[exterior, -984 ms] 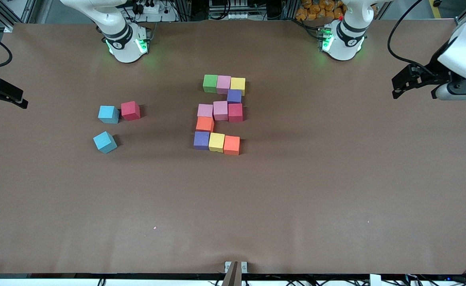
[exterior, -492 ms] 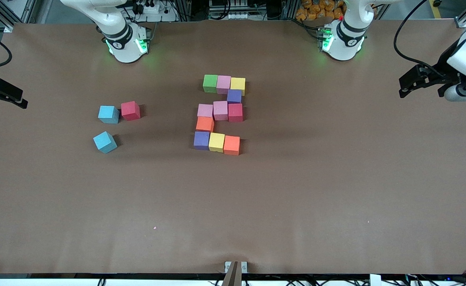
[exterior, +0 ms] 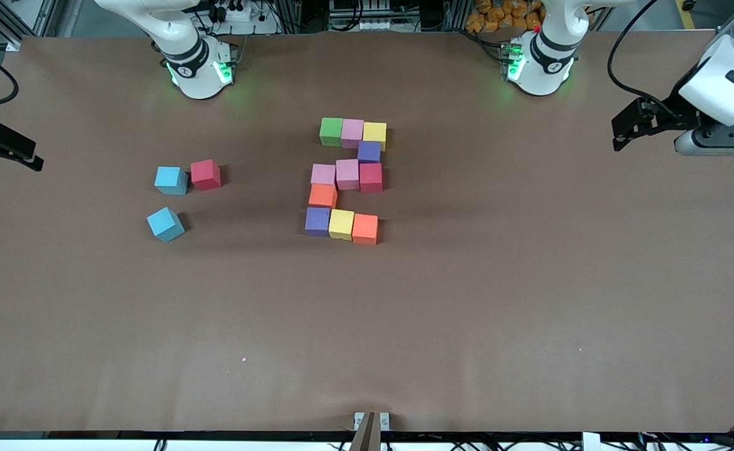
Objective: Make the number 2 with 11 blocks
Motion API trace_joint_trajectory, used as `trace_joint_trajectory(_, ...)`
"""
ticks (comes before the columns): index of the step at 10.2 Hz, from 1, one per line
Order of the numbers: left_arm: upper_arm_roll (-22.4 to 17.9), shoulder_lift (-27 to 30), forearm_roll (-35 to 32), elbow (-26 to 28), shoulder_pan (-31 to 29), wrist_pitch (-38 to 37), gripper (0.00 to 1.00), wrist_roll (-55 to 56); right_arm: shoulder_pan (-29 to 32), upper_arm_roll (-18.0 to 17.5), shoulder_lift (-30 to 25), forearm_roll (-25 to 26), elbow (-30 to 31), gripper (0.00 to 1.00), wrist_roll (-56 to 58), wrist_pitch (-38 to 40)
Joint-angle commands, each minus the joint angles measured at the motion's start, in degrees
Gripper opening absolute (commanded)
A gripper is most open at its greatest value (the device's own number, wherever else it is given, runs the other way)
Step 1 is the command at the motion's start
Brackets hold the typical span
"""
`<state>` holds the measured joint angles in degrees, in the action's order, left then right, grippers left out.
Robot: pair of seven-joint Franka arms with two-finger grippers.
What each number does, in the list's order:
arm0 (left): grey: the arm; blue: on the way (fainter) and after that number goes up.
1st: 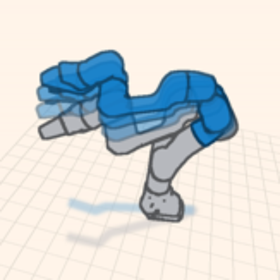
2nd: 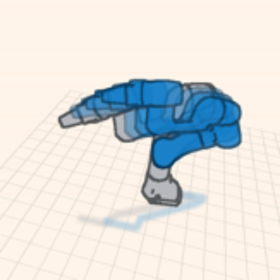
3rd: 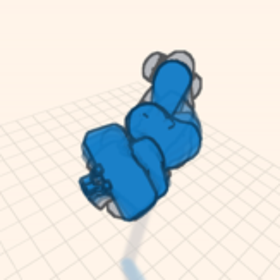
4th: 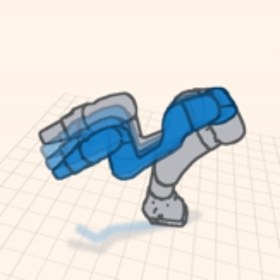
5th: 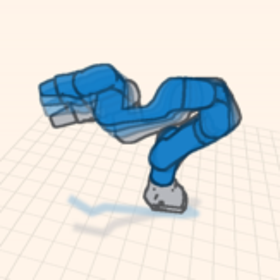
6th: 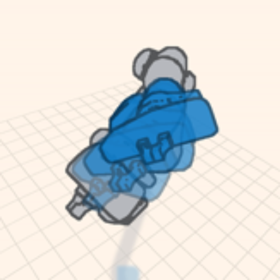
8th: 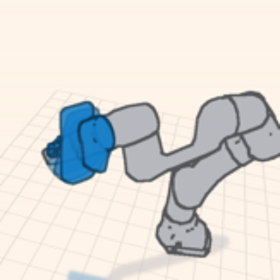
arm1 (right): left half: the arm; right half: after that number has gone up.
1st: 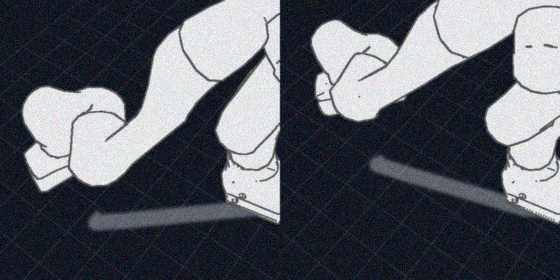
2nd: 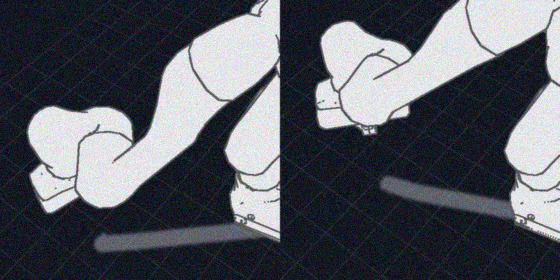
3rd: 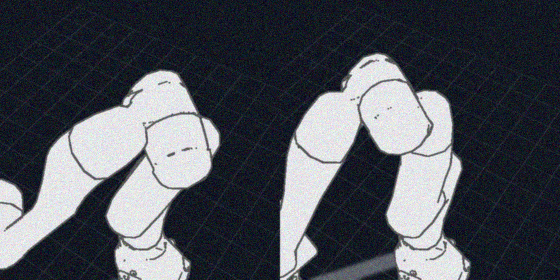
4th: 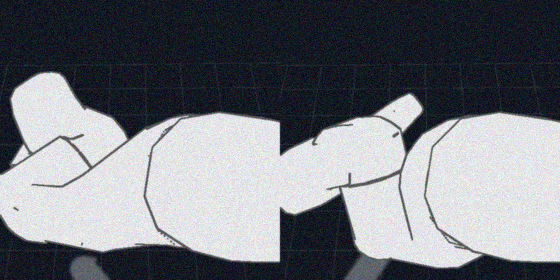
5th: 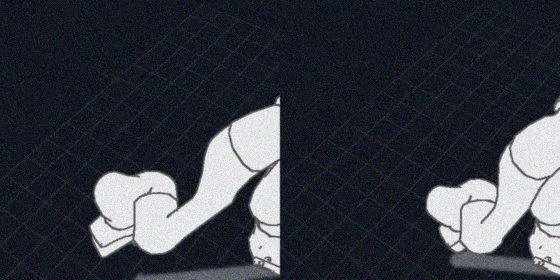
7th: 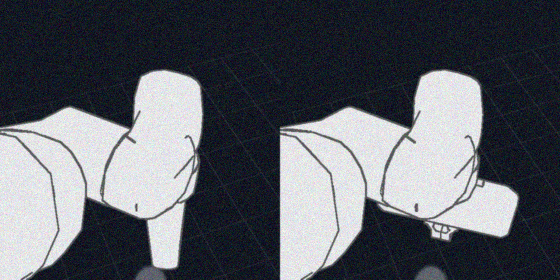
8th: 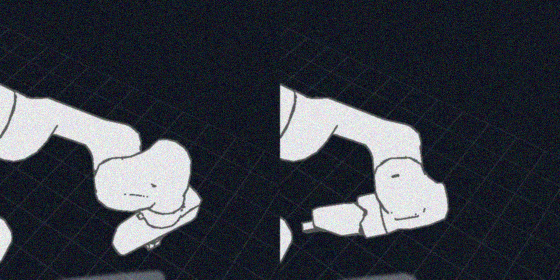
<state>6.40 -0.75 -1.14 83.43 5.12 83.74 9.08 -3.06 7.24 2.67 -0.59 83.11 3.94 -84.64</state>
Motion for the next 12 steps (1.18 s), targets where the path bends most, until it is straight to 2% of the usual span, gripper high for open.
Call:
trace_joint_trajectory(1,0.2,0.2,2.5,-0.5,0.0,-0.9,1.00,-0.6,0.4,-0.5,-0.6,-0.6,-0.2,1.00,0.1,0.5)
trace_joint_trajectory(3,1.6,0.2,2.5,-0.6,0.1,-0.9,1.00,-0.6,0.5,-0.5,-0.6,-0.6,-0.2,1.00,0.1,0.5)
trace_joint_trajectory(12,1.3,0.1,2.5,-0.6,-0.5,-0.9,1.00,-1.1,0.5,-0.5,-0.6,-0.7,-0.2,1.00,-0.1,0.0)
